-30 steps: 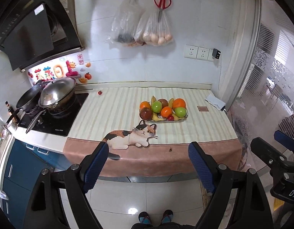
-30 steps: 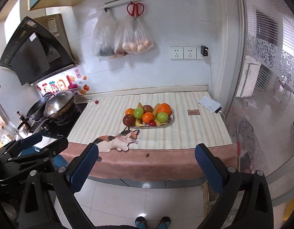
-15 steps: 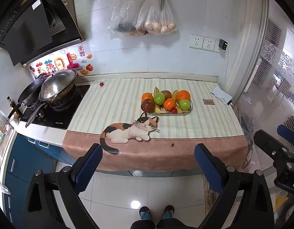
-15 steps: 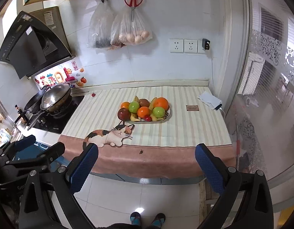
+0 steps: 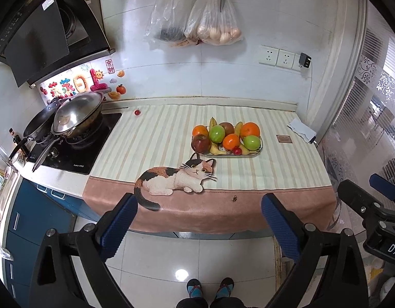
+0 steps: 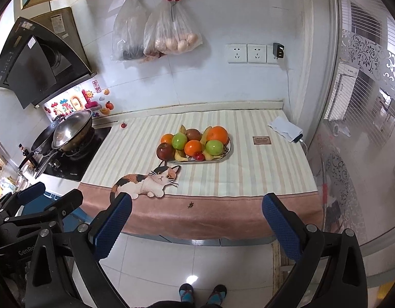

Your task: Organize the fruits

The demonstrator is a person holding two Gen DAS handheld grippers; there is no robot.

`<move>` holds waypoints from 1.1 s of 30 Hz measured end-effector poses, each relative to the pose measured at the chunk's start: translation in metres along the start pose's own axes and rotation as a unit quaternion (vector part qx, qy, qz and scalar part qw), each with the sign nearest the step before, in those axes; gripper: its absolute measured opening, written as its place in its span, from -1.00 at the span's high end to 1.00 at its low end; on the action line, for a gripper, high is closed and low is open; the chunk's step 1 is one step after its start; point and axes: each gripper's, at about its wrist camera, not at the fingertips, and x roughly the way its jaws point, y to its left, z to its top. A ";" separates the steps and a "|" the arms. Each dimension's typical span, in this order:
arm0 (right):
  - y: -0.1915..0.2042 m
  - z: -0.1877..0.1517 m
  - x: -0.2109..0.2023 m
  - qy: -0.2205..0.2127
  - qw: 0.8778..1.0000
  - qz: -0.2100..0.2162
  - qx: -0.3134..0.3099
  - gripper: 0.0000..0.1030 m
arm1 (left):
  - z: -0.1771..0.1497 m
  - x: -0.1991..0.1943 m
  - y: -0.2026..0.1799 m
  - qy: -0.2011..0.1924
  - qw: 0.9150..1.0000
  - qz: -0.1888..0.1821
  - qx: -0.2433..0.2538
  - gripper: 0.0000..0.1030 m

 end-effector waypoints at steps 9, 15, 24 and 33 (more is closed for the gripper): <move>0.000 -0.005 0.005 0.005 1.000 0.001 0.003 -1.00 | -0.001 0.001 0.000 0.003 1.000 -0.001 -0.006 -0.92; 0.001 -0.006 0.009 0.006 1.000 0.002 0.003 -1.00 | -0.001 0.002 0.004 0.001 1.000 -0.003 -0.007 -0.92; 0.004 -0.004 0.012 0.006 1.000 0.001 0.004 -1.00 | 0.002 0.003 0.008 0.000 1.000 -0.002 -0.010 -0.92; 0.010 -0.002 0.015 0.006 1.000 0.000 0.001 -1.00 | 0.003 0.003 0.009 0.000 1.000 -0.002 -0.009 -0.92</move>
